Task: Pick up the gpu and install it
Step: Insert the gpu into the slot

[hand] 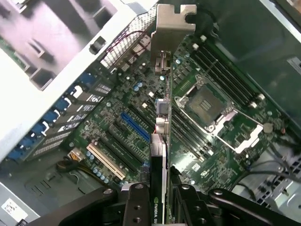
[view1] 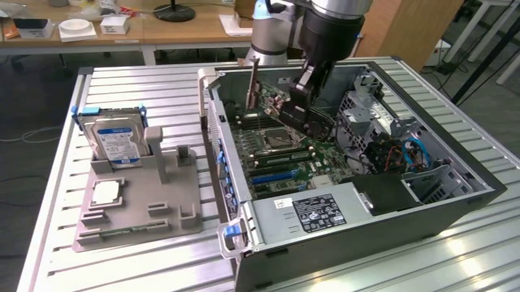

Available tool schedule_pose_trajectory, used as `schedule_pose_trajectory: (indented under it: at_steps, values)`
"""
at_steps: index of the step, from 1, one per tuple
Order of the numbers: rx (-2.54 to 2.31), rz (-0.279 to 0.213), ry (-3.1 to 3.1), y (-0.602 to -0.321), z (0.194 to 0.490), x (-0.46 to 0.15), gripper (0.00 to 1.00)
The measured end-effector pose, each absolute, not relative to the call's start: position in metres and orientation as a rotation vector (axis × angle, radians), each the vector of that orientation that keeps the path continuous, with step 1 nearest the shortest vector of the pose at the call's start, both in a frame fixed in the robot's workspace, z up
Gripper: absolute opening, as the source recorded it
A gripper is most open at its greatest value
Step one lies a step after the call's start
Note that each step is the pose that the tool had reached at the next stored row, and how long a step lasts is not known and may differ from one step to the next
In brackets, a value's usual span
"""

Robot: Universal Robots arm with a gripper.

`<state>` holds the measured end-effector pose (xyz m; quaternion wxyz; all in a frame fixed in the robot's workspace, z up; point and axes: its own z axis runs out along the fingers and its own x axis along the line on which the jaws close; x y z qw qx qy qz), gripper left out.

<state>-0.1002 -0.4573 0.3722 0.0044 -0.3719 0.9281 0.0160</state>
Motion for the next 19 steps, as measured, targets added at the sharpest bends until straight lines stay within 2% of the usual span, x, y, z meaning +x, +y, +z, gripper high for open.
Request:
schedule_pose_trajectory:
  at_steps: [19]
  values:
    - [-1.644, 0.051, 2.671, -0.457, 0.358, -0.100, 0.26]
